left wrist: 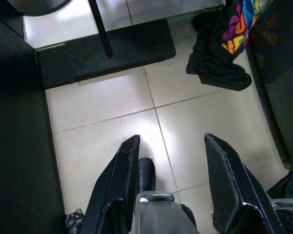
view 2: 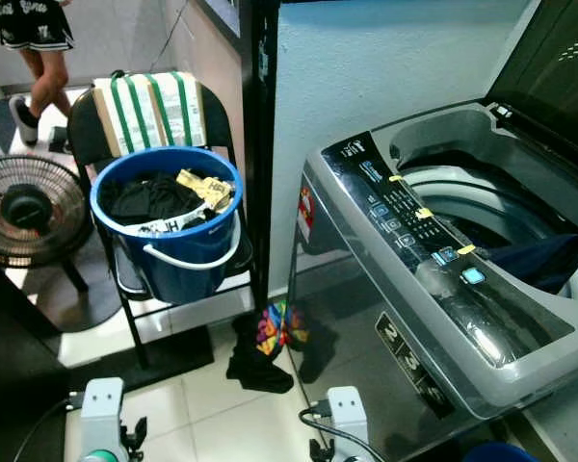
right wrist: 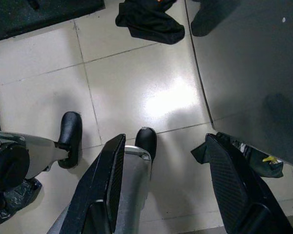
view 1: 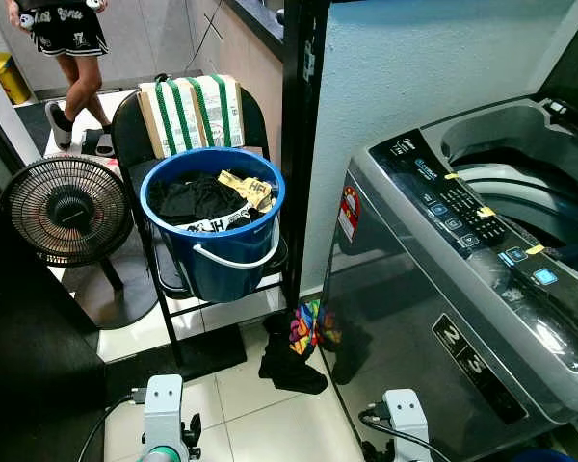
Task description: Clothes washing
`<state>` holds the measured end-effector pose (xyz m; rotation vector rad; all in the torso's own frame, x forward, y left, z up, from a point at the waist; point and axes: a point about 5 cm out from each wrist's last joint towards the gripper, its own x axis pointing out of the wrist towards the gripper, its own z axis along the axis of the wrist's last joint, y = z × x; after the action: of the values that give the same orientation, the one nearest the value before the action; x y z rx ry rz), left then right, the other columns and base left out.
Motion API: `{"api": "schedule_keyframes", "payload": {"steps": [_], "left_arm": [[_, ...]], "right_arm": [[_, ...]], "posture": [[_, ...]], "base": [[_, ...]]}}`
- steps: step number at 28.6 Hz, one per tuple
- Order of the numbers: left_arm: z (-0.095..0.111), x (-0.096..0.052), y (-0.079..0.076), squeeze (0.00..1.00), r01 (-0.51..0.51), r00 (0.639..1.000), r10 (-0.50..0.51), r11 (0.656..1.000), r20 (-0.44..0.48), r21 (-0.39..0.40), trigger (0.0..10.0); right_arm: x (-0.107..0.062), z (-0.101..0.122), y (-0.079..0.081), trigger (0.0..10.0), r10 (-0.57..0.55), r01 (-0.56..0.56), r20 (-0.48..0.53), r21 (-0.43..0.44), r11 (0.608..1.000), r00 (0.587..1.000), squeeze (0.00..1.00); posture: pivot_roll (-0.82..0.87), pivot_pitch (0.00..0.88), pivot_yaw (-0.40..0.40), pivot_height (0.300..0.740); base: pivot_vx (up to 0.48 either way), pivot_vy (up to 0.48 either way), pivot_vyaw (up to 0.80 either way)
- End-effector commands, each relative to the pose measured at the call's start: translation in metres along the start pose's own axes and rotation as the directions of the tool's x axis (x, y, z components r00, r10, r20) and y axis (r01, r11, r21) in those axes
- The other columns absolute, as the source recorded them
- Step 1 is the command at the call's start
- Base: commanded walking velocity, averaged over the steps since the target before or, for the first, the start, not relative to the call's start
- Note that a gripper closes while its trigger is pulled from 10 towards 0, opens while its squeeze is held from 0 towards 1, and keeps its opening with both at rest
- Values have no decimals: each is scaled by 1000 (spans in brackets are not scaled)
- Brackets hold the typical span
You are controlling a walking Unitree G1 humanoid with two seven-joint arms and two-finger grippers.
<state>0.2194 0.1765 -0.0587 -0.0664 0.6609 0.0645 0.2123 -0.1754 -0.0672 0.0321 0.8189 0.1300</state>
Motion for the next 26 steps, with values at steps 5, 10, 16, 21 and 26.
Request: {"api": "schedule_keyframes", "payload": {"steps": [5, 10, 16, 21, 26], "left_arm": [[-2, -2, 6, 0, -9, 1000, 9, 1000, 13, -12, 10000], [17, -1, 8, 0, 17, 991, -20, 1000, 136, 19, 10000], [37, -4, 5, 0, 49, 956, -89, 988, 281, 145, 10000], [64, -10, 3, 0, 58, 898, -134, 980, 420, 189, 10000], [111, -24, 2, 0, 70, 797, -161, 982, 583, 175, 10000]], "right_arm": [[2, 3, 8, 10000, 16, -16, 35, -3, 1000, 999, 0], [9, 58, 26, 10000, 59, -66, 268, 20, 998, 962, 0], [2, 96, 25, 10000, 137, -148, 473, -12, 989, 870, 0], [-7, 117, 16, 10000, 109, -105, 575, -42, 994, 811, 0], [-25, 156, 16, 10000, 81, -110, 730, -8, 994, 679, 0]], "posture": [[90, 26, 55, 740], [91, 21, 58, 740], [95, 16, 53, 740], [92, 8, 57, 740], [91, 0, 53, 740]], "base": [[0, 0, 0], [0, 0, 0], [0, 0, 0], [0, 0, 0], [0, 0, 0]]}}
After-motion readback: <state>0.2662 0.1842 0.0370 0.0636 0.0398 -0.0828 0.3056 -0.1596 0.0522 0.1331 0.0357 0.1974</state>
